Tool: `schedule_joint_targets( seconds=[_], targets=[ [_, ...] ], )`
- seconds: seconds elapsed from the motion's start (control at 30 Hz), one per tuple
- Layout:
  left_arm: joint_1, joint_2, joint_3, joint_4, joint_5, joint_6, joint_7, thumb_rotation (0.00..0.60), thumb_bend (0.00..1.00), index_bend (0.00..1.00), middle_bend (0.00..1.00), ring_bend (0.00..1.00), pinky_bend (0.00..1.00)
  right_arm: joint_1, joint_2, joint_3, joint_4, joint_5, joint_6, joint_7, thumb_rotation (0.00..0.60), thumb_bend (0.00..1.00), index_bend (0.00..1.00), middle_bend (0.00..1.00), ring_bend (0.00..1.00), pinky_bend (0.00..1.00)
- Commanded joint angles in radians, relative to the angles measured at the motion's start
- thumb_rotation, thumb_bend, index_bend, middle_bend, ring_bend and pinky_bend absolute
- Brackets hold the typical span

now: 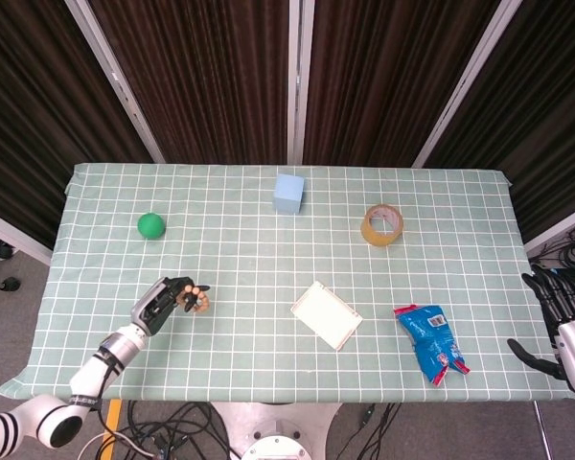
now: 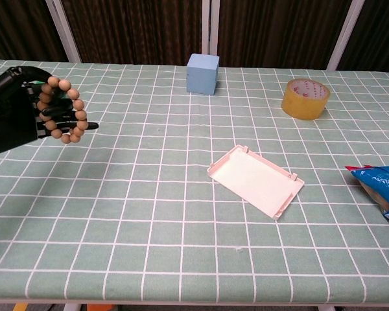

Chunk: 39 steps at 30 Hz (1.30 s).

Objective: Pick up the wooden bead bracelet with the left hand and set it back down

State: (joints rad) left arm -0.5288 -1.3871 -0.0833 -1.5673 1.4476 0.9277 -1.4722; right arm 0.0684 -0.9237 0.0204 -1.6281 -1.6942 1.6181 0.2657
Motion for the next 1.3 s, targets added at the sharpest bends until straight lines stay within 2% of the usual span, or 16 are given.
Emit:
schedule_joint_targets(
  seconds=[0.03, 0.13, 0.5, 0.67, 0.83, 0.87, 0.9, 1.03, 1.07, 1.1, 1.17, 1.3],
  targets=[
    [0.002, 0.003, -0.001, -0.005, 0.005, 0.008, 0.005, 0.315, 0.63, 0.67, 0.76, 0.46, 0.19, -0.001, 0.0, 0.0, 0.0, -0.001, 0.002, 0.002, 0.6, 0.1, 0.0, 0.0, 0.0, 0.0],
    [0.001, 0.005, 0.004, -0.008, 0.019, 0.011, 0.003, 0.337, 0.65, 0.65, 0.74, 0.46, 0.19, -0.002, 0.0, -0.001, 0.002, -0.003, 0.005, 0.003, 0.6, 0.1, 0.0, 0.0, 0.0, 0.0],
    [-0.009, 0.002, 0.01, 0.004, 0.043, 0.018, -0.016, 0.509, 0.75, 0.52, 0.66, 0.43, 0.19, 0.0, 0.001, 0.002, 0.006, 0.006, -0.002, 0.011, 0.6, 0.1, 0.0, 0.0, 0.0, 0.0],
    [-0.015, -0.002, 0.009, 0.013, 0.039, 0.014, -0.027, 0.596, 0.79, 0.49, 0.63, 0.42, 0.19, 0.003, 0.0, 0.004, 0.008, 0.01, -0.008, 0.012, 0.6, 0.1, 0.0, 0.0, 0.0, 0.0],
    [-0.018, -0.006, 0.008, 0.019, 0.035, 0.014, -0.038, 0.6, 0.82, 0.46, 0.6, 0.41, 0.19, 0.004, 0.001, 0.005, 0.009, 0.014, -0.011, 0.013, 0.6, 0.1, 0.0, 0.0, 0.0, 0.0],
    [-0.017, -0.007, 0.008, 0.021, 0.034, 0.016, -0.04, 0.59, 0.82, 0.45, 0.59, 0.4, 0.19, 0.004, 0.001, 0.005, 0.009, 0.014, -0.012, 0.014, 0.6, 0.1, 0.0, 0.0, 0.0, 0.0],
    [-0.017, -0.008, 0.007, 0.022, 0.033, 0.018, -0.042, 0.541, 0.81, 0.44, 0.57, 0.38, 0.19, 0.004, 0.0, 0.005, 0.009, 0.015, -0.012, 0.014, 0.6, 0.1, 0.0, 0.0, 0.0, 0.0],
    [-0.013, -0.014, 0.008, 0.036, 0.043, 0.037, -0.043, 0.259, 0.67, 0.38, 0.5, 0.33, 0.19, 0.005, -0.002, 0.004, 0.01, 0.015, -0.014, 0.014, 0.6, 0.1, 0.0, 0.0, 0.0, 0.0],
    [-0.013, -0.015, 0.009, 0.04, 0.048, 0.041, -0.038, 0.251, 0.66, 0.38, 0.5, 0.33, 0.19, 0.005, -0.002, 0.004, 0.01, 0.014, -0.015, 0.014, 0.6, 0.1, 0.0, 0.0, 0.0, 0.0],
    [-0.014, -0.016, 0.011, 0.045, 0.054, 0.045, -0.031, 0.205, 0.62, 0.38, 0.49, 0.33, 0.19, 0.005, -0.002, 0.004, 0.01, 0.014, -0.016, 0.014, 0.6, 0.1, 0.0, 0.0, 0.0, 0.0],
    [-0.014, -0.019, 0.016, 0.055, 0.063, 0.054, -0.007, 0.163, 0.54, 0.38, 0.49, 0.33, 0.19, 0.006, -0.003, 0.004, 0.01, 0.015, -0.016, 0.014, 0.6, 0.1, 0.0, 0.0, 0.0, 0.0],
    [-0.016, -0.022, 0.023, 0.07, 0.07, 0.064, 0.07, 0.142, 0.38, 0.38, 0.49, 0.33, 0.19, 0.007, -0.003, 0.004, 0.01, 0.013, -0.018, 0.013, 0.6, 0.1, 0.0, 0.0, 0.0, 0.0]
  ],
)
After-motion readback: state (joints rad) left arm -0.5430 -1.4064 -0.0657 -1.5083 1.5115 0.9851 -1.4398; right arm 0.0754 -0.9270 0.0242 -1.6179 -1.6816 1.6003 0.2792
